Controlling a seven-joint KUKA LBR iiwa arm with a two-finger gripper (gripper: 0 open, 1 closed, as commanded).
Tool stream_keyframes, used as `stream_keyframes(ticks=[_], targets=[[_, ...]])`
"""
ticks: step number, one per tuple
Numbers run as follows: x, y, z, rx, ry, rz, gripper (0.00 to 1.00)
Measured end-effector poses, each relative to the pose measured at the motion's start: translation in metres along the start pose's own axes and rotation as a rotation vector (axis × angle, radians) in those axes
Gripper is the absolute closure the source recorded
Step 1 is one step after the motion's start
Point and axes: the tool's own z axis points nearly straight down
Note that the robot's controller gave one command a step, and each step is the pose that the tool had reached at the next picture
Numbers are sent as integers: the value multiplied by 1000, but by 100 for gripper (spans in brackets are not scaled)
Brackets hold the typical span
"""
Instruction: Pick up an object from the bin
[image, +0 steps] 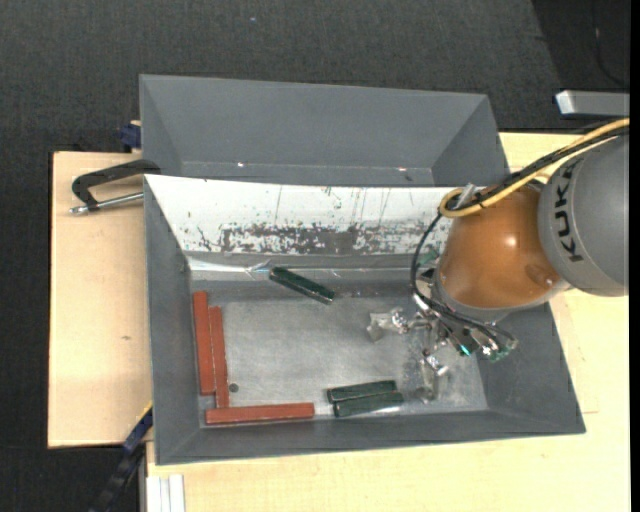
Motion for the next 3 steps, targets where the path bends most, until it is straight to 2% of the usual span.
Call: stream_keyframes(ticks=[1, 2, 3], targets=[[-20, 16, 12, -2, -2, -49, 0], [-16, 35, 10, 0, 2, 60, 0], [-18, 62, 15, 17, 18, -232, 100]])
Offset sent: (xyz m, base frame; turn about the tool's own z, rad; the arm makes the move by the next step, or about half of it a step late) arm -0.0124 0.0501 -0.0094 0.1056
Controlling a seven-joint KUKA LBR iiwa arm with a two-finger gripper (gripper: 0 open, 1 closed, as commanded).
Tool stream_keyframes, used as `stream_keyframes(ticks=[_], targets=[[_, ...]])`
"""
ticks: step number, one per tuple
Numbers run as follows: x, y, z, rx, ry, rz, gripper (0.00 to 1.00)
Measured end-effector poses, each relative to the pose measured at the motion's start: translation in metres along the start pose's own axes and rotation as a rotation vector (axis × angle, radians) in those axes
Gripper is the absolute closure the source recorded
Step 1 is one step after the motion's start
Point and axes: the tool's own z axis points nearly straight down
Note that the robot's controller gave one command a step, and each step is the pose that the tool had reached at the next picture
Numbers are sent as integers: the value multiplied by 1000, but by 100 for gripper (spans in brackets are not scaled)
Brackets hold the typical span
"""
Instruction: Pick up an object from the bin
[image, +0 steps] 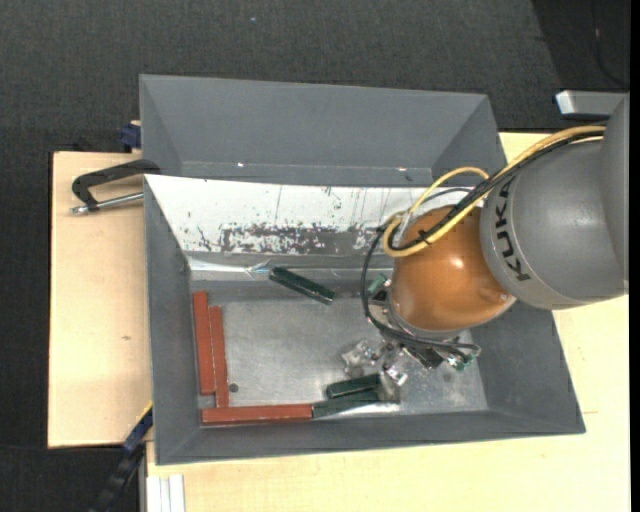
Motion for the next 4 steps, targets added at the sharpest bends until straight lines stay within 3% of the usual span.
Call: stream_keyframes(ticks=[1, 2, 3, 4], targets=[[0, 0, 0, 0, 0, 0, 100], [-6, -34, -124, -15, -21, 64, 100], [-6, -34, -124, -15, -21, 64, 100], [10, -28, -177, -12, -23, -311, 0]])
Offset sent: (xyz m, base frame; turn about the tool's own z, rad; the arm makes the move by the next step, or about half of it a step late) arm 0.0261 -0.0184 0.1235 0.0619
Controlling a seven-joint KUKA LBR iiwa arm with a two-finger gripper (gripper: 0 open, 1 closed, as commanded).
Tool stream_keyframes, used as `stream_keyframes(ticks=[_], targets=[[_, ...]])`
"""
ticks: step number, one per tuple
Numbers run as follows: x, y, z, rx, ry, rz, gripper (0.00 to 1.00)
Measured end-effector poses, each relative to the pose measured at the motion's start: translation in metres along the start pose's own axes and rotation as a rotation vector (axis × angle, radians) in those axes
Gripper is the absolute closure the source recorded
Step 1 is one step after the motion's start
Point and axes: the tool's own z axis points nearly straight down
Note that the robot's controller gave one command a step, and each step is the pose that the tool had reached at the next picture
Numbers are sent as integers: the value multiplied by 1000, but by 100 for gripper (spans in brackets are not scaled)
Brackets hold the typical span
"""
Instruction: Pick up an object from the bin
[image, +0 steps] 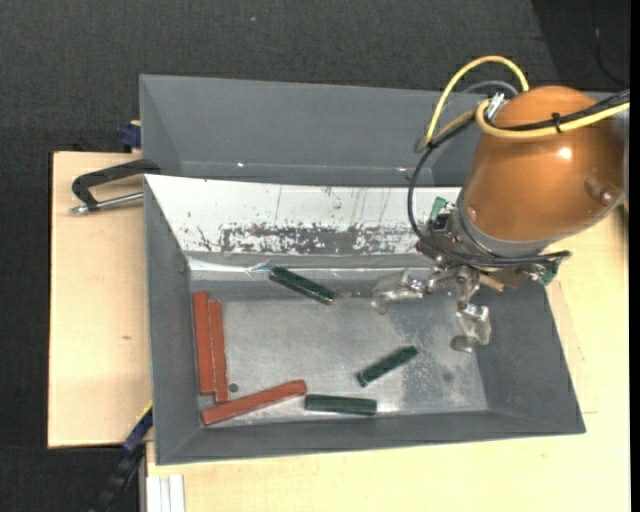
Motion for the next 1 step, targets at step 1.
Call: stream_keyframes(ticks=[1], targets=[[11, 7, -46, 2, -1, -304, 0]])
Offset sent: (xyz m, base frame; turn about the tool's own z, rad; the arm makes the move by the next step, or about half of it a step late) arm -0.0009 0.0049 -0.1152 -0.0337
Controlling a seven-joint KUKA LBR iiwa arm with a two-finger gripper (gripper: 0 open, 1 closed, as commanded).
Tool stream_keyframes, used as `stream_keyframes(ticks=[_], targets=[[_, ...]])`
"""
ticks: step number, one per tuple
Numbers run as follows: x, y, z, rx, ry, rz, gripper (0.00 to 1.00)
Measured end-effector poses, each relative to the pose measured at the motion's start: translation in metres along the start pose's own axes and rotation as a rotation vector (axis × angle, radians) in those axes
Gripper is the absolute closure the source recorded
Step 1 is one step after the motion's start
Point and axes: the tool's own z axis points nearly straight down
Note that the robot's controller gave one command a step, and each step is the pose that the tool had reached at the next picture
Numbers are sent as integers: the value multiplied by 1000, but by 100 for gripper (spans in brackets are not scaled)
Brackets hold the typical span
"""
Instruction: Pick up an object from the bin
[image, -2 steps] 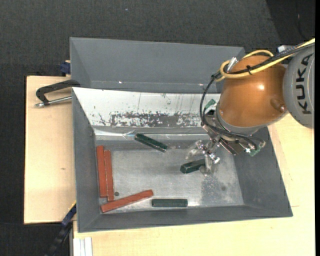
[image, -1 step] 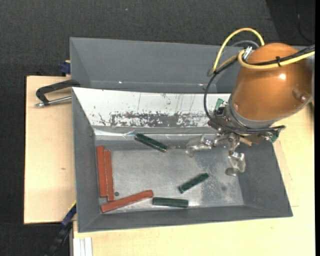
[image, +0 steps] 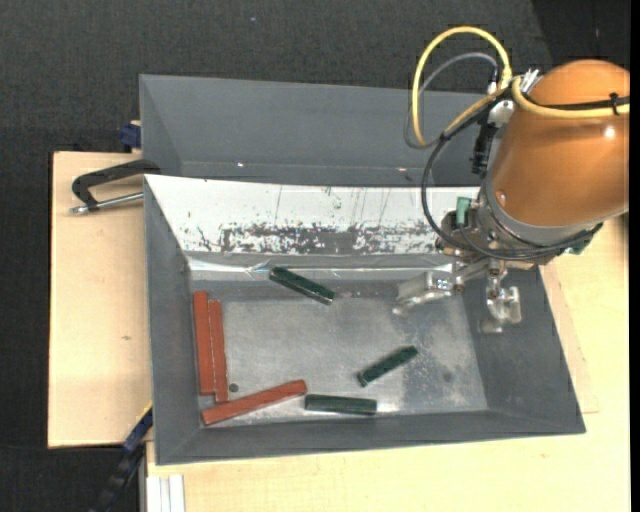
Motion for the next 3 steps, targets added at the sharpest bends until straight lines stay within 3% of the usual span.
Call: stream_keyframes(ticks=[1, 2, 3], targets=[[-2, -3, 35, 6, 1, 5, 0], [-1, -6, 105, 2, 1, 9, 0], [4, -26, 173, 1, 1, 13, 0]])
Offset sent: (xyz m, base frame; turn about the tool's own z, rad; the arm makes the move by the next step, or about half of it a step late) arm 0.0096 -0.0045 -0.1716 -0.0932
